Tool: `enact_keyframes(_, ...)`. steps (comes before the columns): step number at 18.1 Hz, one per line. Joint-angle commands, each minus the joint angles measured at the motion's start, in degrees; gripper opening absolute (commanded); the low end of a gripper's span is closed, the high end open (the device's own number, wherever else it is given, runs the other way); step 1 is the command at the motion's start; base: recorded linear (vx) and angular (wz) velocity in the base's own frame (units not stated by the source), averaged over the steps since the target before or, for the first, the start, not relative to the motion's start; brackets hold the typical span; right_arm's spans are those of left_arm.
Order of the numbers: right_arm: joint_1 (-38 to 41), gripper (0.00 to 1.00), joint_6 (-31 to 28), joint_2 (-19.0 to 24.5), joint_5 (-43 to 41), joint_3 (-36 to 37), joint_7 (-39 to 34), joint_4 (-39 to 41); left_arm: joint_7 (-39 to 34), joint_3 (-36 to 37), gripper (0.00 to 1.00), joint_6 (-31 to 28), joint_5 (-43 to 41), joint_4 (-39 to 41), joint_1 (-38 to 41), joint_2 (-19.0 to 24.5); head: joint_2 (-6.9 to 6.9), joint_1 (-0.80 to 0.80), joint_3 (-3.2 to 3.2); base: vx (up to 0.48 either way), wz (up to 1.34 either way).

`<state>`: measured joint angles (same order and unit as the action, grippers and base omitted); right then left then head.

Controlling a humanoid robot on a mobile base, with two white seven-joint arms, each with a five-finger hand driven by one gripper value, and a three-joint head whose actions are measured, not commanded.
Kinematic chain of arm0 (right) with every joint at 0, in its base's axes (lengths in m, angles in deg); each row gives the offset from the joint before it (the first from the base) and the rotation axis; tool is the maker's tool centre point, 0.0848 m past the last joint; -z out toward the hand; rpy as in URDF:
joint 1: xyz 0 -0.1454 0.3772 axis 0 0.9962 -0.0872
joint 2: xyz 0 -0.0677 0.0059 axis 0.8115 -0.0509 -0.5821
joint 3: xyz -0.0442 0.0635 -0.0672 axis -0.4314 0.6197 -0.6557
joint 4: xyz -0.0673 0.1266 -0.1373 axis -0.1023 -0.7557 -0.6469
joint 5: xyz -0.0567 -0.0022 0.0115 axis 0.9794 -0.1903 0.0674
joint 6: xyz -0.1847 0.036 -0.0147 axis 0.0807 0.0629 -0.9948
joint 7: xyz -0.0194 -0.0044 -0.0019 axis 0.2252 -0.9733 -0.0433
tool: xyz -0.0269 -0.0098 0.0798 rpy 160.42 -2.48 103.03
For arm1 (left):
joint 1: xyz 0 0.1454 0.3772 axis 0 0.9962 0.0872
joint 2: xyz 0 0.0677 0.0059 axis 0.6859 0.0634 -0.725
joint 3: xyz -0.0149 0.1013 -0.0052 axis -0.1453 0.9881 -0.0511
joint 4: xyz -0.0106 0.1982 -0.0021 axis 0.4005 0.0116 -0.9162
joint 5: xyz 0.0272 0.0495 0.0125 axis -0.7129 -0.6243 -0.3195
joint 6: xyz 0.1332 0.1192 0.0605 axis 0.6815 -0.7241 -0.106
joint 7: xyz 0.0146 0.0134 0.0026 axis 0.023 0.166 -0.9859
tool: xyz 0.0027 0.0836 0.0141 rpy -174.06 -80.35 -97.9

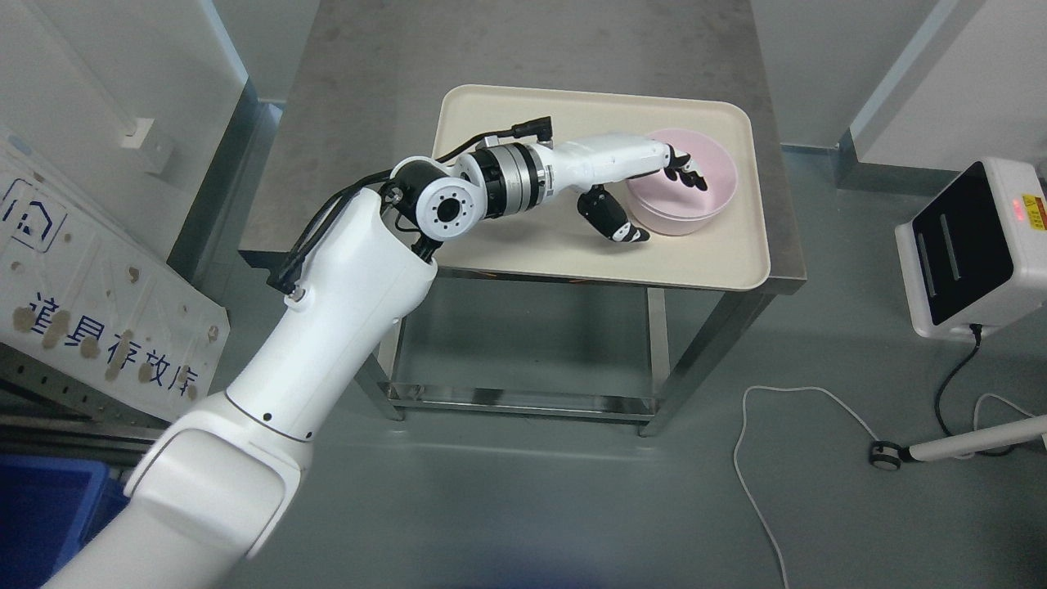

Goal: Stack pink IKEA bowls on left shelf middle
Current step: 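Lower the held bowl into the other pink bowl, stacking them, then grip the stacked pink bowls with the left hand and lift them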

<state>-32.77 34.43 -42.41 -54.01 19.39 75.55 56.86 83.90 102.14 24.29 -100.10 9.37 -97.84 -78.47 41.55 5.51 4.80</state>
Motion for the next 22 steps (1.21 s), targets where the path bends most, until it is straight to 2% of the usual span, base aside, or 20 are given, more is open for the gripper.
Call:
enact_keyframes(1, 0.0, 1.0, 0.0, -1.0, 0.4, 0.6, 0.0, 0.0, 0.6, 3.3, 0.6, -0.6, -4.9, 0.7, -0.4, 1.0, 0.0, 0.0, 0.0, 0.0, 0.0)
enact_keyframes(5, 0.0, 1.0, 0.0, -1.0, 0.4, 0.6, -0.1, 0.0, 0.6, 5.6, 0.57, -1.0, -5.6, -0.6, -0.4, 1.0, 0.0, 0.0, 0.0, 0.0, 0.0)
enact_keyframes(6, 0.0, 1.0, 0.0, -1.0, 0.4, 0.6, 0.0, 0.0, 0.5, 5.7, 0.52, -1.0, -5.6, -0.7, -0.4, 1.0, 0.0, 0.0, 0.0, 0.0, 0.0)
enact_keyframes(9, 0.0, 1.0, 0.0, -1.0, 0.4, 0.6, -0.1, 0.0, 0.0, 4.9, 0.24, -0.2, -5.6, -0.7, -0.4, 1.0, 0.0, 0.0, 0.0, 0.0, 0.0)
enact_keyframes(11, 0.0, 1.0, 0.0, -1.0, 0.4, 0.6, 0.0, 0.0, -0.7, 3.6, 0.09, 1.3, -5.3, -0.6, -0.4, 1.0, 0.0, 0.0, 0.0, 0.0, 0.0)
enact_keyframes(13, 0.0, 1.0, 0.0, -1.0, 0.4, 0.6, -0.1, 0.0, -2.1, 1.6, 0.0, 3.7, -5.3, -0.6, -0.4, 1.0, 0.0, 0.0, 0.0, 0.0, 0.0)
enact_keyframes(16, 0.0, 1.0, 0.0, -1.0, 0.4, 0.6, 0.0, 0.0, -2.9, -2.0, 0.0, 4.3, -4.9, 0.3, -0.4, 1.0, 0.0, 0.0, 0.0, 0.0, 0.0)
enact_keyframes(22, 0.0, 1.0, 0.0, -1.0, 0.4, 0.6, 0.0, 0.0, 0.3, -18.1, 0.01, 14.3, -3.0, 2.9, -0.4, 1.0, 0.0, 0.0, 0.0, 0.0, 0.0)
